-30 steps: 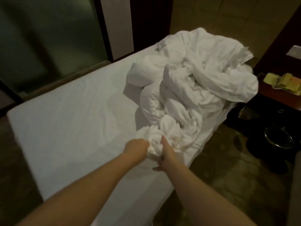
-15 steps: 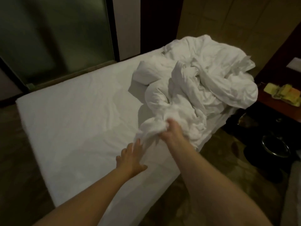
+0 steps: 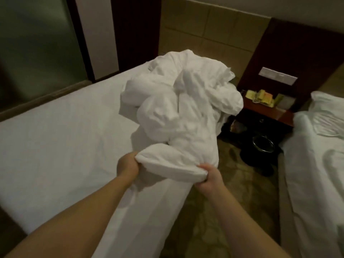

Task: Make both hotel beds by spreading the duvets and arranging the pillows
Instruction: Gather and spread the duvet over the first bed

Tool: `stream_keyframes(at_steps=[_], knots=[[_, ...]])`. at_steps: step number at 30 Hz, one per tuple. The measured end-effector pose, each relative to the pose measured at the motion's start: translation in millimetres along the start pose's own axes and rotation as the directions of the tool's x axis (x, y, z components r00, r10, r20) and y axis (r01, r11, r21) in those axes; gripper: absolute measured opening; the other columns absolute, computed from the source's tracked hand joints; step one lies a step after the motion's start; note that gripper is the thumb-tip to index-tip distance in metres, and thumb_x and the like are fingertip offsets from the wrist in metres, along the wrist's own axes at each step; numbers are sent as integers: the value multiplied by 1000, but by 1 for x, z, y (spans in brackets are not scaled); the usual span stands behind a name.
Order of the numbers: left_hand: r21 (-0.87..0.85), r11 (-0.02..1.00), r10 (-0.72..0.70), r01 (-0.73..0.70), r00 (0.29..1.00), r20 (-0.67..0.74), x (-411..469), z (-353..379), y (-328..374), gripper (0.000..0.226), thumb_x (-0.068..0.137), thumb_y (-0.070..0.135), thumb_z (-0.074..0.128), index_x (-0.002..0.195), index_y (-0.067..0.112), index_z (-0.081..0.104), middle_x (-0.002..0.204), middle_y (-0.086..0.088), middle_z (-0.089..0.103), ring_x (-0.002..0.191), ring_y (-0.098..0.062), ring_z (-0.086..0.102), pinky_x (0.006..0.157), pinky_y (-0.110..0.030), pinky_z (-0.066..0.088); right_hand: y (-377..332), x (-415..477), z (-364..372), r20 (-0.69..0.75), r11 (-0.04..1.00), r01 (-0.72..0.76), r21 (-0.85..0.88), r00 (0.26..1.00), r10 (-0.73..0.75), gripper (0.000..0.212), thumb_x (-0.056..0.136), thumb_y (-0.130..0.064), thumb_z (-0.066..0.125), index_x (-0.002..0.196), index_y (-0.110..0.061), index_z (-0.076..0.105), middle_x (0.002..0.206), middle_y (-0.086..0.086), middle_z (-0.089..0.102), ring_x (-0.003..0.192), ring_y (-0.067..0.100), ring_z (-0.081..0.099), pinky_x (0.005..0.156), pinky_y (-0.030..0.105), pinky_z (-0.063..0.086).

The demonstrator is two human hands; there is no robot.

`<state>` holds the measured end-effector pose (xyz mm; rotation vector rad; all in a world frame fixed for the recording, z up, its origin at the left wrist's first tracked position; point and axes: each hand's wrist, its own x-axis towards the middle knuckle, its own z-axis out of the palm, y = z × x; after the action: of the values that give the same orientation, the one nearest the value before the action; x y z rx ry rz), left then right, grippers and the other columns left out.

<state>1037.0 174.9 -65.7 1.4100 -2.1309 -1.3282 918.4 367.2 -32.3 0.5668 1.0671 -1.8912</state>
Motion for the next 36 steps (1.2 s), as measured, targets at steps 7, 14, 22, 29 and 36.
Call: stream_keyframes(at_steps=[7,14,22,29,36], knots=[[310,678,731,-666,655,-189,-36,-141,143,31,83,15,38,73,3,64,87,-25,64,84,-36,59,71,-40,43,-22,-42,81,125,968,222,115,964,-236,34,76,0,48,108,-8,58,82,12,65,69,27,62,43,31,54],[710,528,258,-465,885,388,-99,-83,-3,34,97,31,43,125,17,58,128,-14,57,113,-32,56,89,-32,44,81,-24,23,111,982,122,-145,988,-106,43,94,-39,52,126,-13,60,113,10,67,98,29,64,78,39,54],[585,733,-7,-347,856,516,-125,8,-53,34,96,32,48,120,11,59,122,-10,60,110,-27,57,92,-34,44,169,-17,-41,-210,922,-148,-357,975,75,54,82,-56,64,117,-17,53,113,8,59,100,30,57,89,50,50],[259,911,67,-322,733,677,-129,16,-50,46,77,33,53,118,16,62,121,-4,62,109,-17,55,83,-17,37,152,-12,-53,-288,931,-142,-336,957,42,29,94,-13,55,117,3,56,84,16,59,74,29,56,76,41,49],[-40,984,-149,173,930,337,-65,6,-43,14,71,15,63,82,12,55,80,-6,57,80,-26,54,62,-28,40,128,-30,-28,-3,987,-149,66,989,149,34,89,-9,43,117,-1,60,105,20,64,95,37,60,95,49,47]])
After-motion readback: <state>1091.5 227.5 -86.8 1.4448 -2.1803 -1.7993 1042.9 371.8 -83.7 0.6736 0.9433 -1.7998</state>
